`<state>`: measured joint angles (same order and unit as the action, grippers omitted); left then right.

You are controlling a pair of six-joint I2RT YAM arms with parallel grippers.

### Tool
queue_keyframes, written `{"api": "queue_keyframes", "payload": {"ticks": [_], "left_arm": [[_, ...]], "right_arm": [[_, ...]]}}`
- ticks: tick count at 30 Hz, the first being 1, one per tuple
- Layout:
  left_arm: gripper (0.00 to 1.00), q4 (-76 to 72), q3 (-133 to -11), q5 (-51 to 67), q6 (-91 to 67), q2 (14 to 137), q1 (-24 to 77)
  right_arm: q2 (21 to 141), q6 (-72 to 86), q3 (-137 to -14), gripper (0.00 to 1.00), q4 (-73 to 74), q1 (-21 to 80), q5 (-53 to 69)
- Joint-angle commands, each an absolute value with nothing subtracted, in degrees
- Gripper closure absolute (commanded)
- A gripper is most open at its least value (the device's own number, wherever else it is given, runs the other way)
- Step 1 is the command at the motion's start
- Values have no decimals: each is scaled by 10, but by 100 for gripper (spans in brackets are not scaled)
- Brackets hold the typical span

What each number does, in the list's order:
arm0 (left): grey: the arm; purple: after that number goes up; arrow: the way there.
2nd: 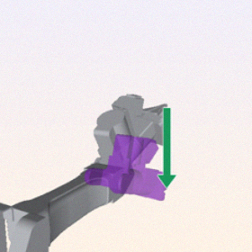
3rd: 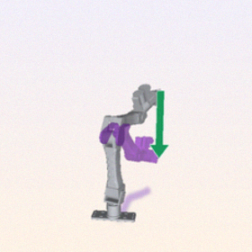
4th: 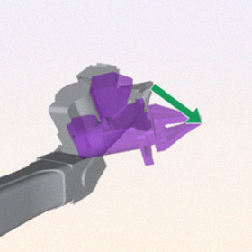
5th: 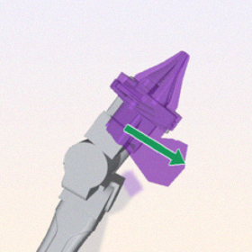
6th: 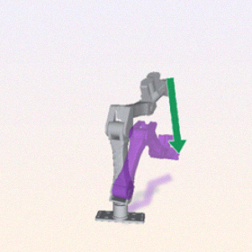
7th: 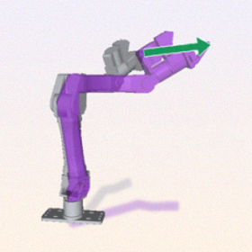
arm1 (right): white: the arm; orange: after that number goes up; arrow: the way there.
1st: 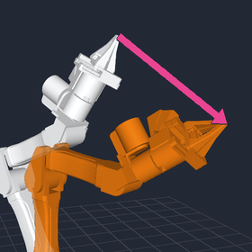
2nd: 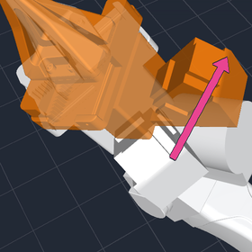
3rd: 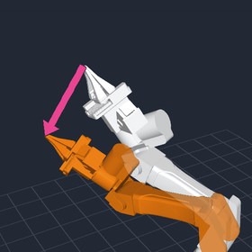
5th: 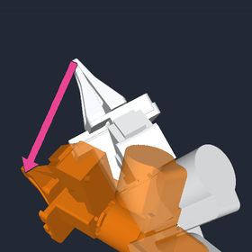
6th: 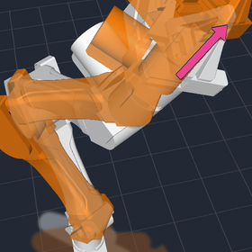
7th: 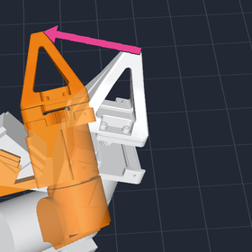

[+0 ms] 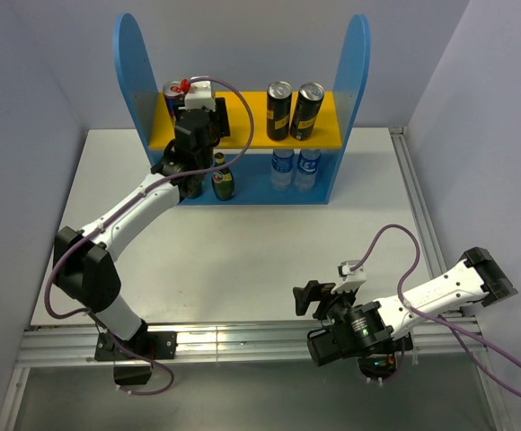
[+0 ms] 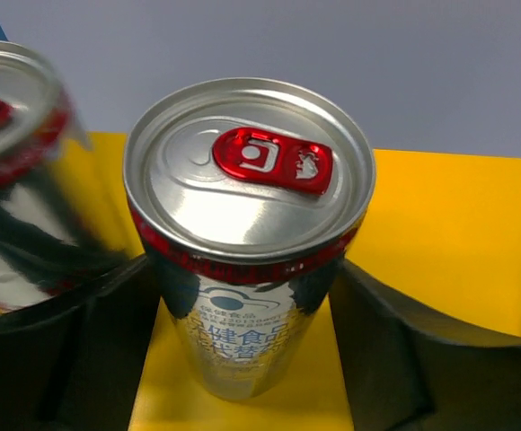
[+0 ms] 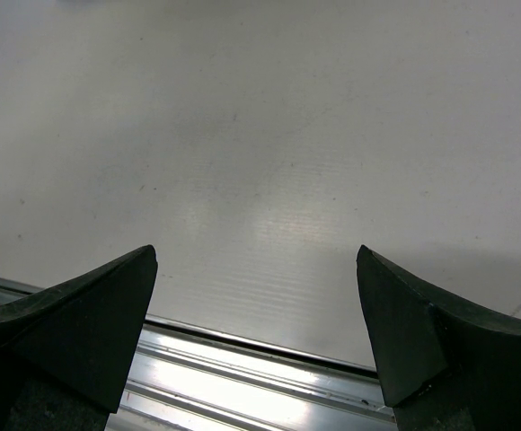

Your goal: Place and organize the beverage onto the shelf

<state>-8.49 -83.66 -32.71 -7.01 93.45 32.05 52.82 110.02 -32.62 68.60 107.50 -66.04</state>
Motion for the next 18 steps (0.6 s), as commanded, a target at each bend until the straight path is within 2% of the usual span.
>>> {"api": "queue_keyframes", "payload": {"ticks": [1,2,3,7,18], "left_arm": [[19,-110,-863,-323,-70,927,315],[8,-110,-860,-323,-76,926,316],[4,-109,-858,-319,-77,923,315],[1,-109,-832,-315,-90,898,316],[1,-111,-748,-312,-114,829,328]], "right_arm": [[528,1113,-333,1,683,1079,-689],[527,1113,-333,1,684,1079,-689],[527,1114,-334,1,684,1079,-689],[530,1117,-333,1,686,1079,-689],[532,1117,-336,1,688,1079,-688]]}}
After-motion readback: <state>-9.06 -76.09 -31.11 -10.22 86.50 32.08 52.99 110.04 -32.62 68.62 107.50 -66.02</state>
